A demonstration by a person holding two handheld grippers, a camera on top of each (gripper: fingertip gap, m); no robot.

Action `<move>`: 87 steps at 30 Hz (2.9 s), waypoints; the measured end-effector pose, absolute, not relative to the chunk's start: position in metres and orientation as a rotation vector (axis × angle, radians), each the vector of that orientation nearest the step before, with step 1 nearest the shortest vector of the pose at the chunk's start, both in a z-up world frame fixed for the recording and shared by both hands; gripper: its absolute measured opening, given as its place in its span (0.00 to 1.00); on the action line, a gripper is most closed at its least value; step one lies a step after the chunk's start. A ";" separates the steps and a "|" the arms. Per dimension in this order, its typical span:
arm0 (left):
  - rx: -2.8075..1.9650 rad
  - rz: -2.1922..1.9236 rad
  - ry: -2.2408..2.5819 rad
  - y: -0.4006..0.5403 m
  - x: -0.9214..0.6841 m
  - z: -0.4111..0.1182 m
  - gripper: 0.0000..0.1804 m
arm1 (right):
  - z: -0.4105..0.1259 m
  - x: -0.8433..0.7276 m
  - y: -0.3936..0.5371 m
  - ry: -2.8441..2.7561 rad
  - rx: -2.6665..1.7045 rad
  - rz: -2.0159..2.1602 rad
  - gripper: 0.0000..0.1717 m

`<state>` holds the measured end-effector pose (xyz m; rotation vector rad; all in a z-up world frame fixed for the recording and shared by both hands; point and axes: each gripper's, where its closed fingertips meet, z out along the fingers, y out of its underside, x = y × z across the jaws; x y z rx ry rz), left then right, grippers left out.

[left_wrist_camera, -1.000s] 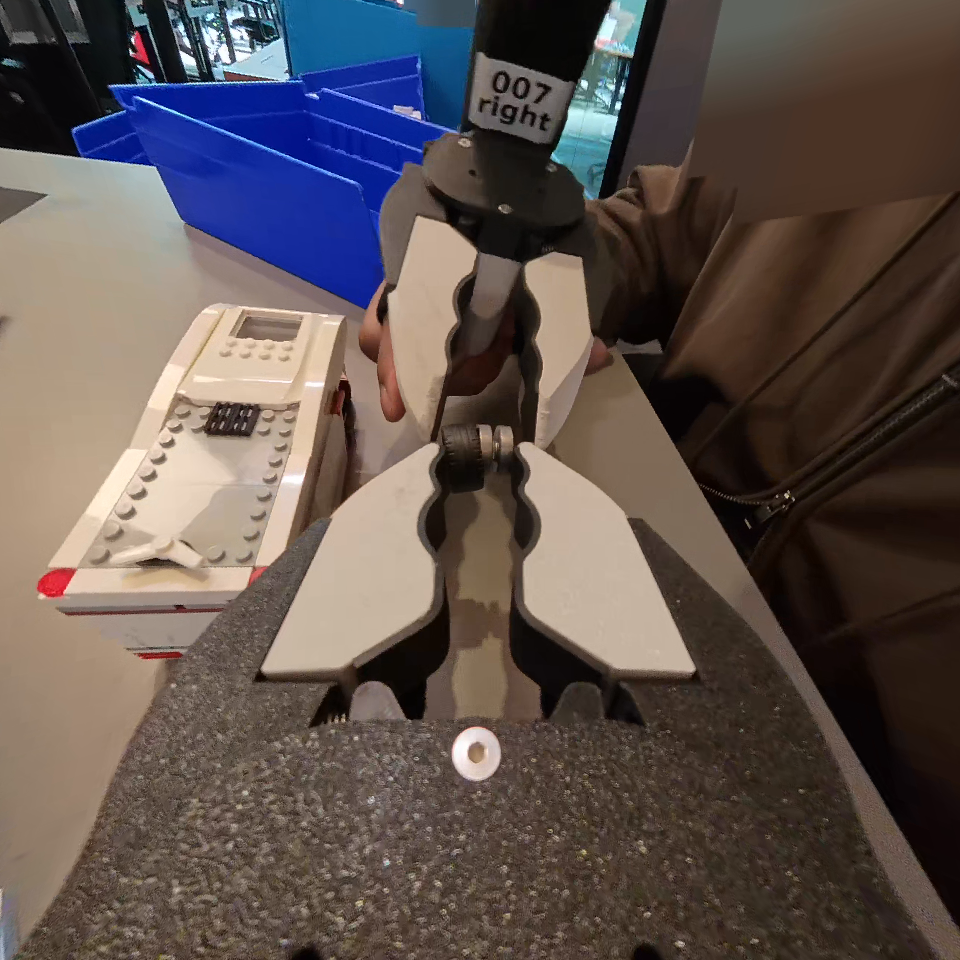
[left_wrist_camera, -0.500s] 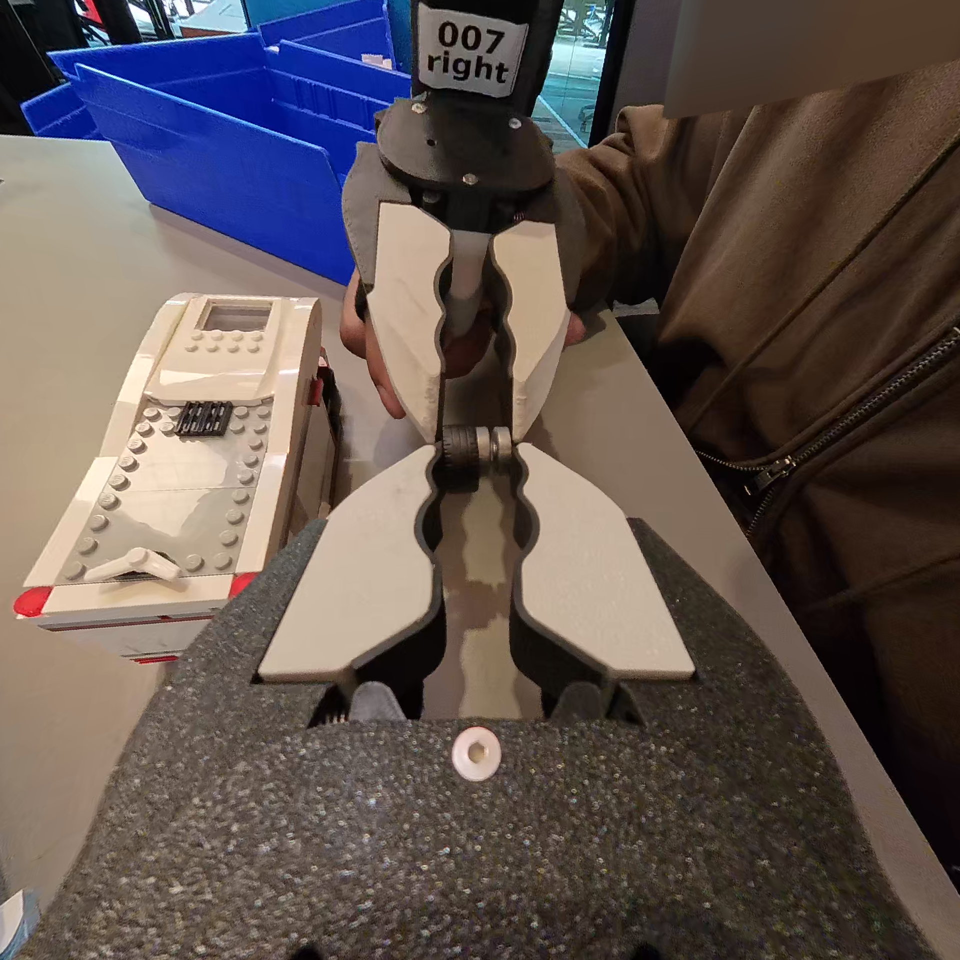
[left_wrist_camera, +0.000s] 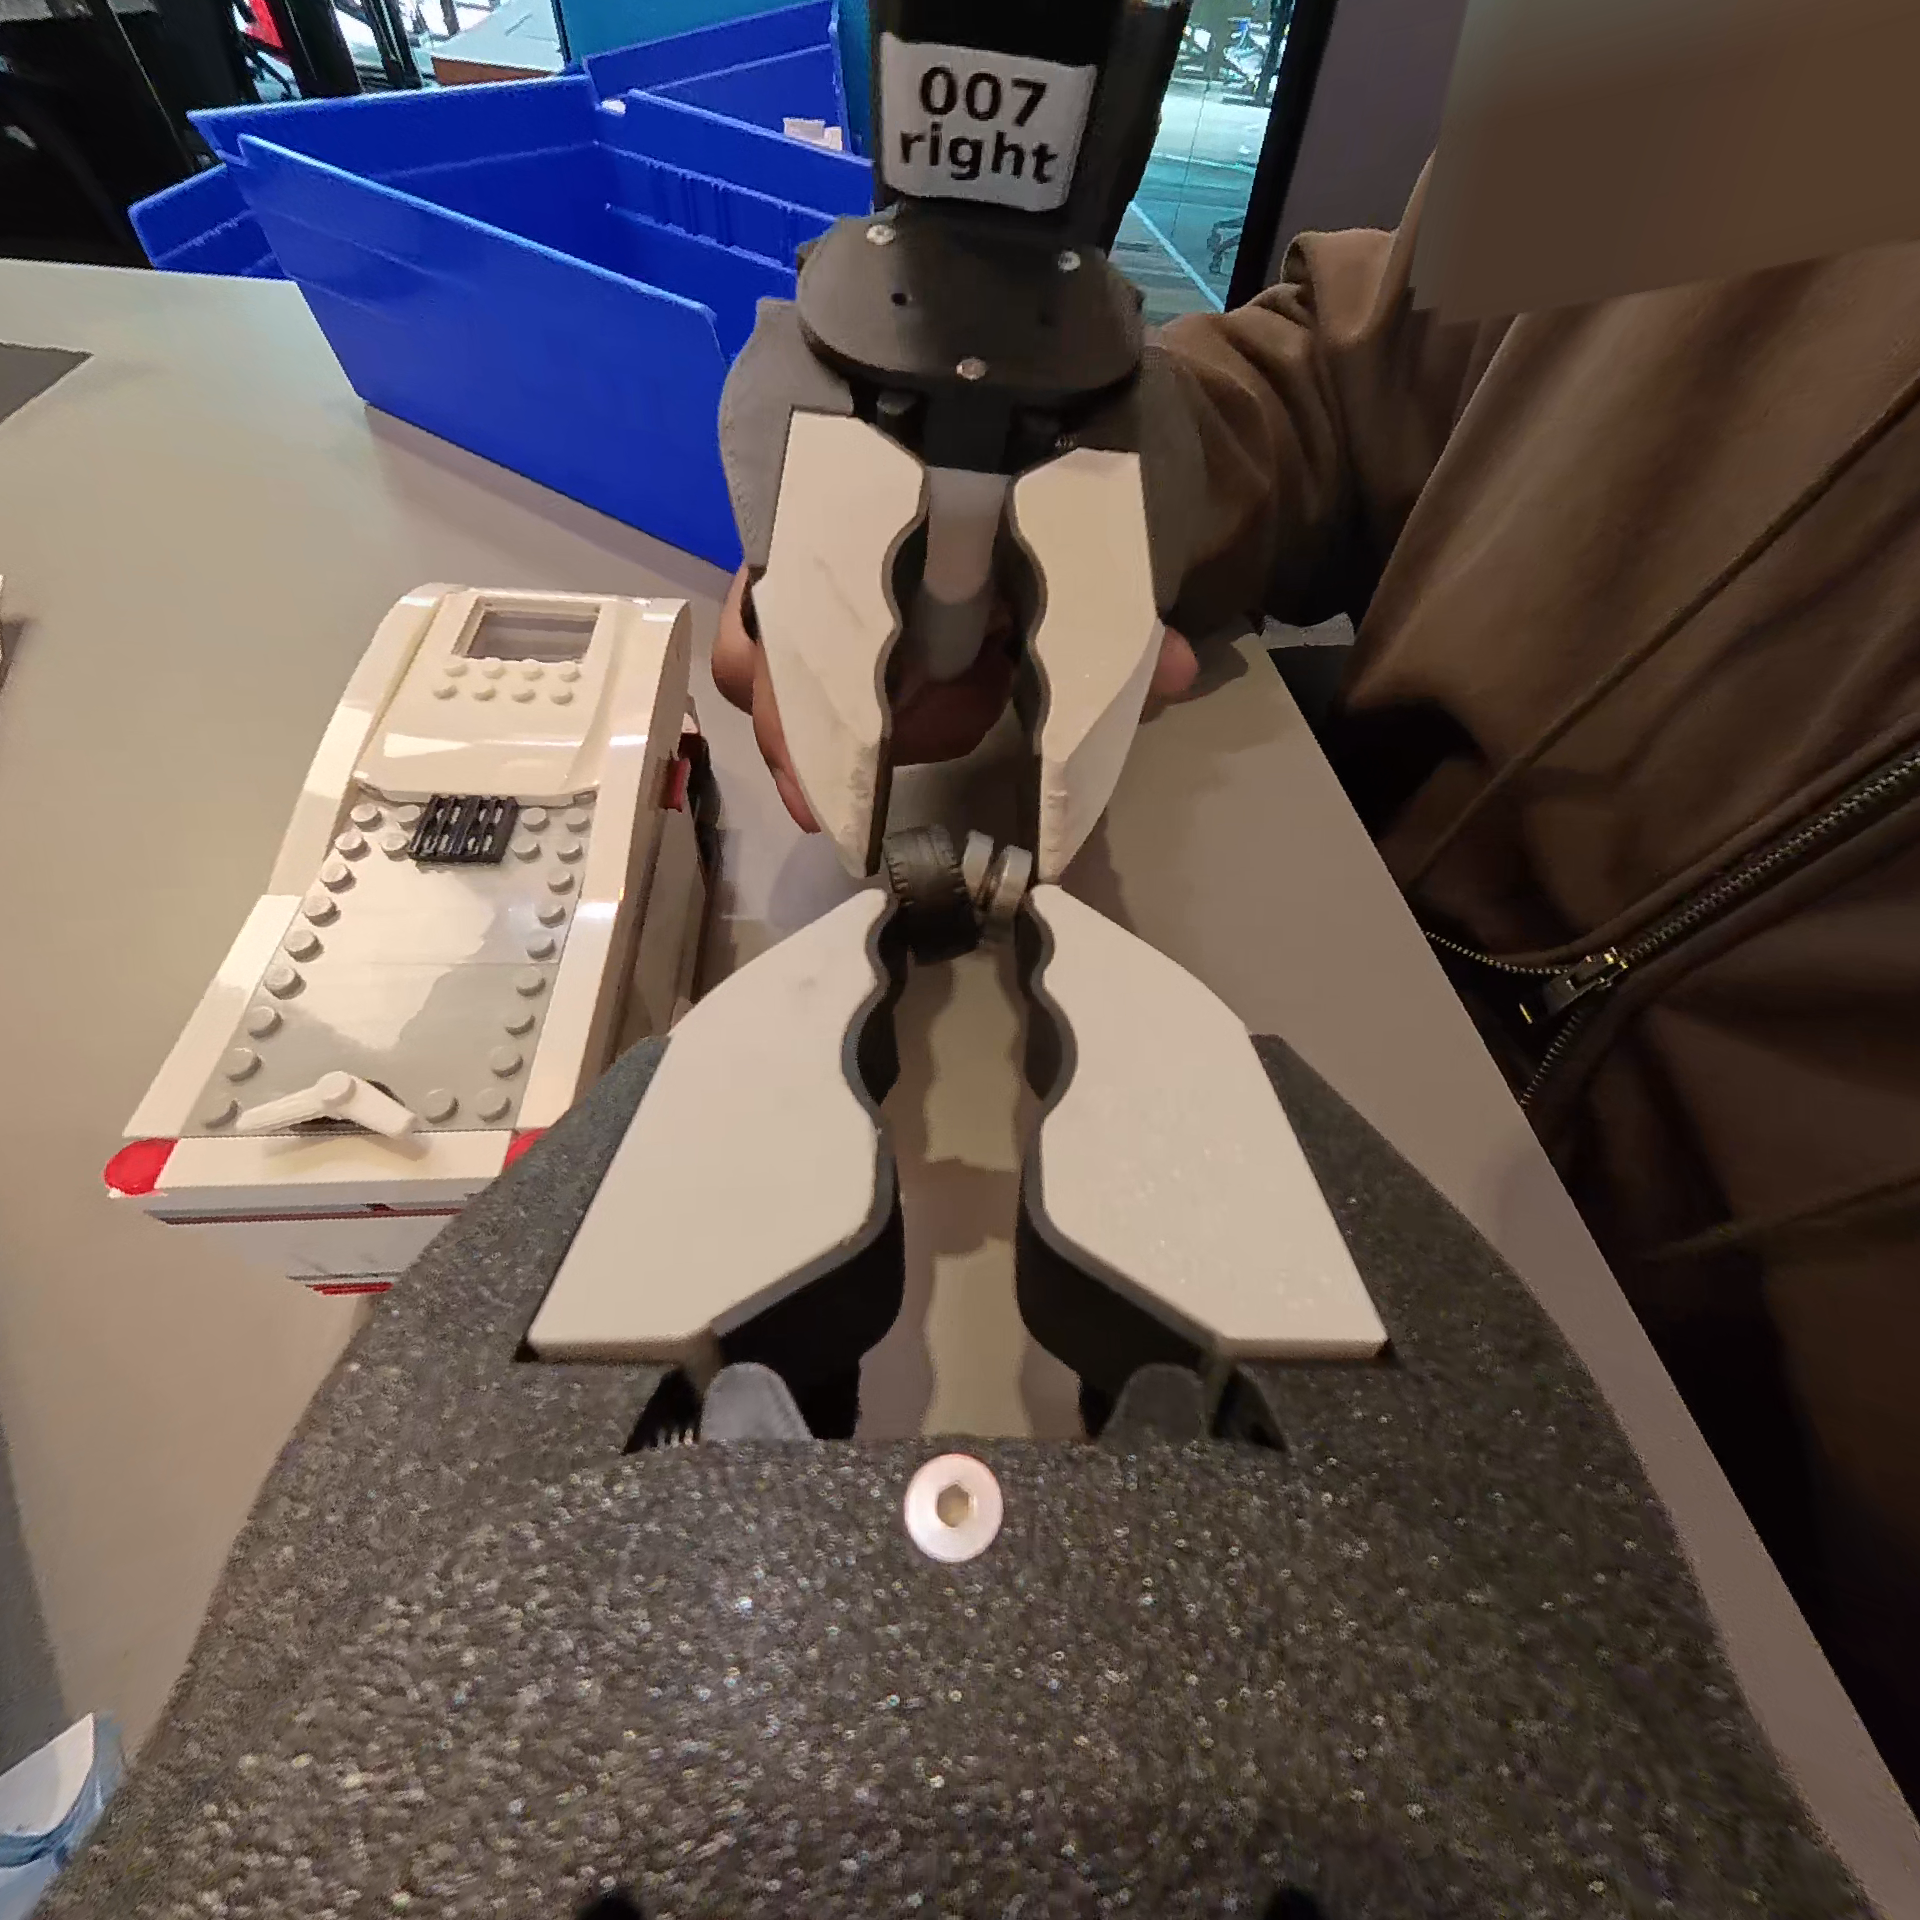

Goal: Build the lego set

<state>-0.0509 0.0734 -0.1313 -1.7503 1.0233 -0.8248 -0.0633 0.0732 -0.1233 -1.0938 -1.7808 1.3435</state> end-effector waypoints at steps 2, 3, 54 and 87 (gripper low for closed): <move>-1.736 -0.816 1.030 0.073 -0.050 -0.130 0.11 | -0.123 -0.063 0.073 -1.780 -1.123 1.391 0.16; -1.734 -0.816 1.031 0.072 -0.050 -0.129 0.11 | -0.123 -0.063 0.073 -1.780 -1.136 1.415 0.17; -1.643 -0.933 1.122 0.052 -0.042 -0.121 0.11 | -0.113 -0.054 0.055 -1.777 -1.152 1.702 0.08; -1.610 -0.995 1.112 0.048 -0.038 -0.114 0.11 | -0.106 -0.052 0.054 -1.744 -1.129 1.765 0.12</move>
